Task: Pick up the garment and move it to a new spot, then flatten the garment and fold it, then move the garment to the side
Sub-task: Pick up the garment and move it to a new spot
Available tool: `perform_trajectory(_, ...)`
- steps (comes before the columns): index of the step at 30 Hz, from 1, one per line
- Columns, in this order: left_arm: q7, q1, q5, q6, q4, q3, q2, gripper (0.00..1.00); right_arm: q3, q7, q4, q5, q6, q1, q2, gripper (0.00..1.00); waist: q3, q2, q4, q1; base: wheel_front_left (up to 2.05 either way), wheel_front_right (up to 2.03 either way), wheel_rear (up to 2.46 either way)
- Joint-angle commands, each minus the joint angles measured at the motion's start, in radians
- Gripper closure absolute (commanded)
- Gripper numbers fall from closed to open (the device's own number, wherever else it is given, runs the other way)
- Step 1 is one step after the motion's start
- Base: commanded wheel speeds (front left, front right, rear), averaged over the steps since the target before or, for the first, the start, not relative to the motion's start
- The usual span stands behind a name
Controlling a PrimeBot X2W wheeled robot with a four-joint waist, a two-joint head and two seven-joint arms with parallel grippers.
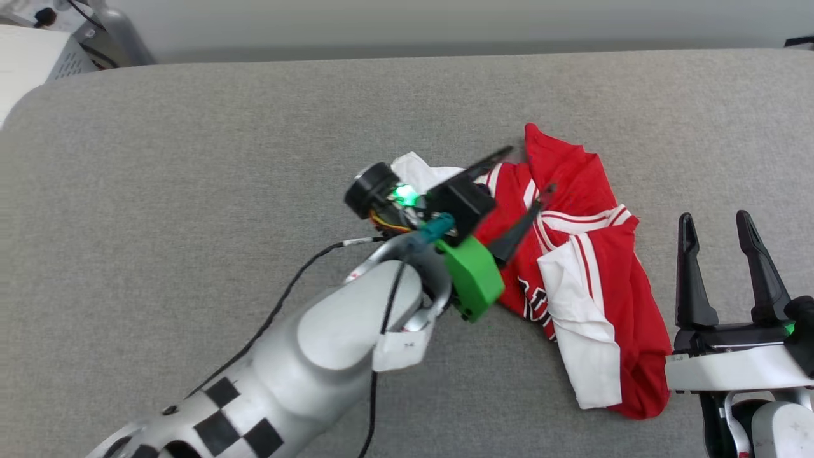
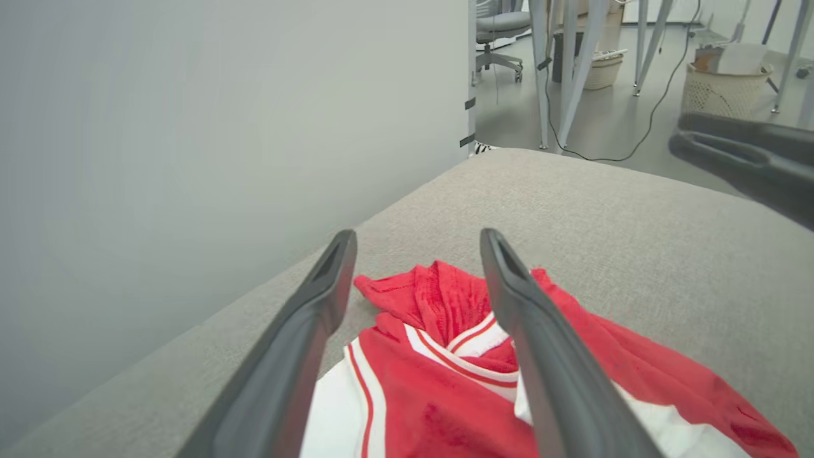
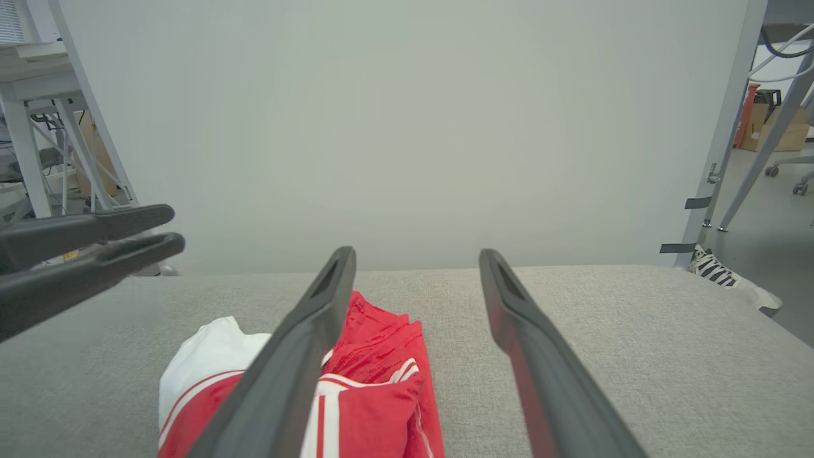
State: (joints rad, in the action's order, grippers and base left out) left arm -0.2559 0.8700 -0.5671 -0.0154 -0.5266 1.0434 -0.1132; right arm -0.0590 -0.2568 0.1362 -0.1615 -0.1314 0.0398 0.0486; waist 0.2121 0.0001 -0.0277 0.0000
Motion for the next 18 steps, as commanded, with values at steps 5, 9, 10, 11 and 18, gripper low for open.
perform_trajectory(5, -0.006, -0.150, 0.059, -0.085, 0.111, -0.185, -0.098, 0.00, 0.006, -0.005, 0.005, 0.015, 0.001, -0.022, 0.002, 0.00, -0.051, -0.0001, 0.056, 0.0000, 0.00, 0.00, 0.00)
perform_trajectory(9, -0.006, -0.276, 0.110, -0.126, 0.194, -0.322, -0.144, 0.00, 0.014, -0.005, 0.003, 0.025, 0.001, -0.031, 0.002, 0.00, -0.067, -0.0001, 0.068, 0.0000, 0.00, 0.00, 0.00)
perform_trajectory(10, -0.006, -0.306, 0.121, -0.134, 0.209, -0.350, -0.151, 0.00, 0.015, -0.005, 0.002, 0.027, 0.001, -0.033, 0.002, 0.00, -0.072, -0.0001, 0.071, 0.0000, 0.00, 0.00, 0.00)
perform_trajectory(11, -0.006, -0.344, 0.134, -0.141, 0.224, -0.384, -0.158, 0.00, 0.016, -0.005, 0.001, 0.029, 0.001, -0.036, 0.002, 0.00, -0.076, -0.0001, 0.074, 0.0000, 0.00, 0.00, 0.00)
perform_trajectory(18, -0.006, -0.585, 0.217, -0.171, 0.321, -0.623, -0.155, 0.00, 0.031, -0.005, -0.011, 0.050, 0.001, -0.061, 0.002, 0.00, -0.116, -0.0001, 0.092, 0.0000, 0.00, 0.00, 0.00)
